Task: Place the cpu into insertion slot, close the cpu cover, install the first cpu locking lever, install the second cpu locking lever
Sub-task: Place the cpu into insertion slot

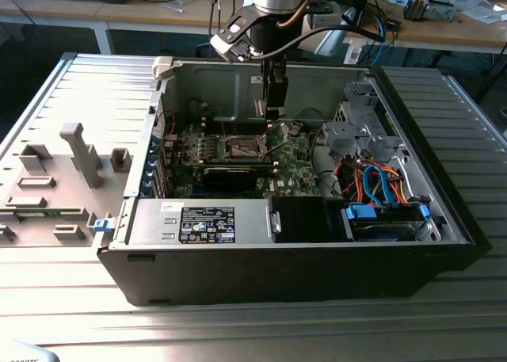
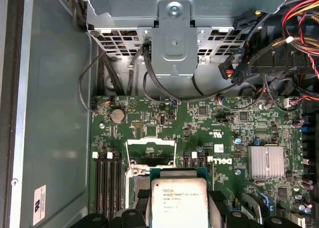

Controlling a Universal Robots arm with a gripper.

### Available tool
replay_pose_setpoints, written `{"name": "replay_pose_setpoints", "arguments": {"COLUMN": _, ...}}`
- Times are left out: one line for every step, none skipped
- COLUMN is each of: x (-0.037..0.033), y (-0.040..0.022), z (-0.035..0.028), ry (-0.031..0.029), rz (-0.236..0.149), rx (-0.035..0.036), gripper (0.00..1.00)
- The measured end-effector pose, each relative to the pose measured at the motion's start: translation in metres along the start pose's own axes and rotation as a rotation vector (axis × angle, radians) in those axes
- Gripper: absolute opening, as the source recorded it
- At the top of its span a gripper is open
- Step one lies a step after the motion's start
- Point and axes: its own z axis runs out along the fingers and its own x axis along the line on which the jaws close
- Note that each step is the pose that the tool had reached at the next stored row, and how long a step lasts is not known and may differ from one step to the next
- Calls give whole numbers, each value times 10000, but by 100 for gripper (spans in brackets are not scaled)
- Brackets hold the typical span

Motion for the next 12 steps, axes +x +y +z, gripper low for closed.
{"name": "replay_pose_setpoints", "arguments": {"x": 0, "y": 0, "z": 0, "ry": 0, "rz": 4, "rx": 0, "gripper": 55}}
{"name": "replay_pose_setpoints", "arguments": {"x": 0, "y": 0, "z": 1, "ry": 0, "rz": 4, "rx": 0, "gripper": 55}}
{"name": "replay_pose_setpoints", "arguments": {"x": 1, "y": -1, "z": 2, "ry": -1, "rz": 4, "rx": 0, "gripper": 55}}
{"name": "replay_pose_setpoints", "arguments": {"x": 1, "y": -1, "z": 4, "ry": -1, "rz": 4, "rx": 1, "gripper": 55}}
{"name": "replay_pose_setpoints", "arguments": {"x": 0, "y": -2, "z": 7, "ry": 0, "rz": 4, "rx": 0, "gripper": 55}}
{"name": "replay_pose_setpoints", "arguments": {"x": 0, "y": -2, "z": 9, "ry": 0, "rz": 4, "rx": 0, "gripper": 55}}
{"name": "replay_pose_setpoints", "arguments": {"x": 0, "y": -3, "z": 11, "ry": -1, "rz": 4, "rx": 0, "gripper": 55}}
{"name": "replay_pose_setpoints", "arguments": {"x": 0, "y": -4, "z": 14, "ry": 0, "rz": 5, "rx": 0, "gripper": 55}}
{"name": "replay_pose_setpoints", "arguments": {"x": 0, "y": -6, "z": 17, "ry": -1, "rz": 4, "rx": 0, "gripper": 55}}
{"name": "replay_pose_setpoints", "arguments": {"x": 0, "y": -7, "z": 20, "ry": 0, "rz": 4, "rx": 0, "gripper": 55}}
{"name": "replay_pose_setpoints", "arguments": {"x": 0, "y": -8, "z": 22, "ry": -1, "rz": 4, "rx": 0, "gripper": 55}}
{"name": "replay_pose_setpoints", "arguments": {"x": 0, "y": -8, "z": 23, "ry": -1, "rz": 4, "rx": 1, "gripper": 55}}
